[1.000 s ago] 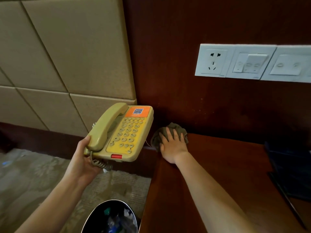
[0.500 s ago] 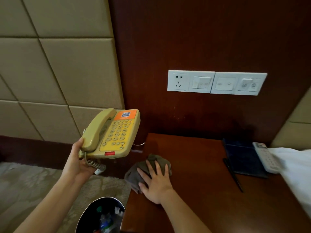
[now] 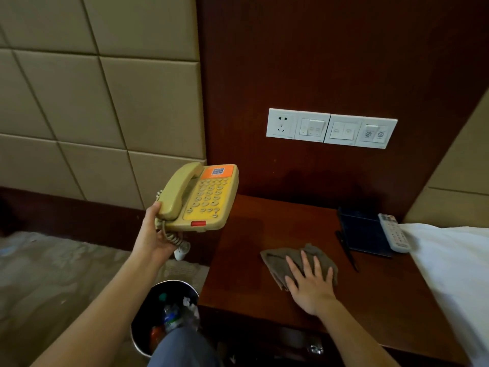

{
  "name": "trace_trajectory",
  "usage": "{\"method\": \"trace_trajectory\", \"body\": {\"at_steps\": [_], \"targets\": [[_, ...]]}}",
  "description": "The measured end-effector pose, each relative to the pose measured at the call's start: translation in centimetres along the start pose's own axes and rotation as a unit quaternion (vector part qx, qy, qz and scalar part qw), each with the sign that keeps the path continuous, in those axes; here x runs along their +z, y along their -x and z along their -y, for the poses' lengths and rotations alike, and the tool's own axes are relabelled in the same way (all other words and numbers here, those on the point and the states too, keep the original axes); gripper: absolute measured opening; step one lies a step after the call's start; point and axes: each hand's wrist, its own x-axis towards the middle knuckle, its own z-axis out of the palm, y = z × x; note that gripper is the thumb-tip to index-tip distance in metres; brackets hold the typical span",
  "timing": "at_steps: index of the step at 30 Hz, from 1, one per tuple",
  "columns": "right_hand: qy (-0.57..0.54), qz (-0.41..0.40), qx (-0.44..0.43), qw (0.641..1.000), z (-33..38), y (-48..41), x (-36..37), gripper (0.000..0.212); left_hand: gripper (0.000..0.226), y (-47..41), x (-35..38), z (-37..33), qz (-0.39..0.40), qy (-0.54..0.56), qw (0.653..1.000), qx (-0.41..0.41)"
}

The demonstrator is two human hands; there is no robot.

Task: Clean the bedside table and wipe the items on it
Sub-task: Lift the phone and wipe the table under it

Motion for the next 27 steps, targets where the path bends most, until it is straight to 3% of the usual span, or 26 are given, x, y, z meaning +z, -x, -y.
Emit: {"method": "trace_trajectory", "body": {"at_steps": [10, 14, 18, 20, 22, 23, 25, 27], "targets": [[0.025, 0.021, -0.162, 0.986, 15.0, -0.3, 0.6, 0.057, 0.051, -2.4, -0.2, -1.6, 0.01, -0.036, 0.999, 0.034], [0.038, 0.004, -0.235, 0.971, 10.6, -0.4, -0.4, 0.058, 0.052, -3.8, 0.8, -0.6, 0.013, -0.048, 0.999, 0.02], [0.04, -0.03, -0.17, 0.984, 3.0, -1.1, -3.0, 0.056, 0.046, -5.2, 2.8, 1.5, 0.031, -0.066, 0.997, -0.007], [0.014, -0.168, -0.159, 0.973, 0.9, -1.7, -4.0, 0.044, 0.036, -6.1, 3.4, 2.6, 0.037, -0.063, 0.997, -0.01], [-0.039, -0.29, -0.142, 0.946, 0.8, -2.7, -5.2, 0.038, 0.021, -7.4, 3.7, 3.9, 0.021, -0.068, 0.997, -0.01], [-0.136, -0.273, -0.119, 0.945, 1.9, -3.2, -6.1, 0.037, 0.017, -8.0, 3.9, 4.5, 0.015, -0.068, 0.997, -0.012], [-0.392, -0.145, -0.037, 0.908, 4.9, -4.9, -7.4, 0.039, 0.018, -9.2, 4.2, 5.6, 0.018, -0.074, 0.997, -0.02], [-0.593, 0.003, 0.023, 0.805, 7.7, -6.2, -8.1, 0.037, 0.036, -10.2, 4.1, 6.5, 0.017, -0.082, 0.996, -0.033]]}}
